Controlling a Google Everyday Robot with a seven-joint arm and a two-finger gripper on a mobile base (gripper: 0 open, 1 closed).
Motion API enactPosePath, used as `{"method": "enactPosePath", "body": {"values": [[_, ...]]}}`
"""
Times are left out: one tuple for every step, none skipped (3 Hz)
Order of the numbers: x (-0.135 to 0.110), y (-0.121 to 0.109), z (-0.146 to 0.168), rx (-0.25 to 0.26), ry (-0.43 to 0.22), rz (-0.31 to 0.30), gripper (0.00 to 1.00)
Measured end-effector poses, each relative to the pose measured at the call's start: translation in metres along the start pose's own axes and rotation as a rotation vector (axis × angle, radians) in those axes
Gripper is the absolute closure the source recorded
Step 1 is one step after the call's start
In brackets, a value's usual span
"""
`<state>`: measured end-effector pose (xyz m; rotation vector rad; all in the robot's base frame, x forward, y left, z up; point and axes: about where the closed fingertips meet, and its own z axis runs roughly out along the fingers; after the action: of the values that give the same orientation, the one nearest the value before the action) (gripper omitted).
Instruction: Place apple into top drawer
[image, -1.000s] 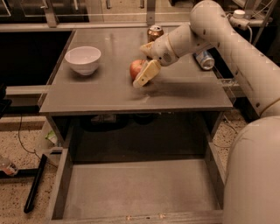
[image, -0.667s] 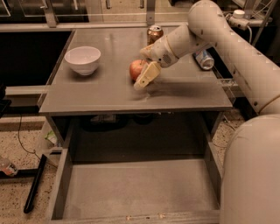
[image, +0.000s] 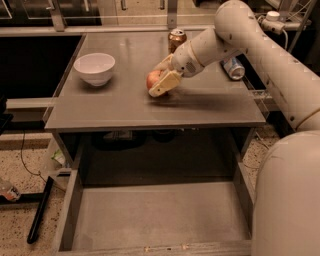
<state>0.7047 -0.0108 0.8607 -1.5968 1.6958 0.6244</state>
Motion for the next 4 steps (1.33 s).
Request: {"method": "enactPosePath", "body": {"values": [[0.0000, 0.0000, 0.0000, 0.000, 0.000, 0.000, 0.65], [0.0000, 0.0000, 0.0001, 0.000, 0.000, 0.000, 0.88], [-0.0001, 0.0001, 0.0002, 0.000, 0.000, 0.000, 1.00], [-0.0031, 0.0011, 0.0006, -0.004, -0.004, -0.006, 1.00]]}}
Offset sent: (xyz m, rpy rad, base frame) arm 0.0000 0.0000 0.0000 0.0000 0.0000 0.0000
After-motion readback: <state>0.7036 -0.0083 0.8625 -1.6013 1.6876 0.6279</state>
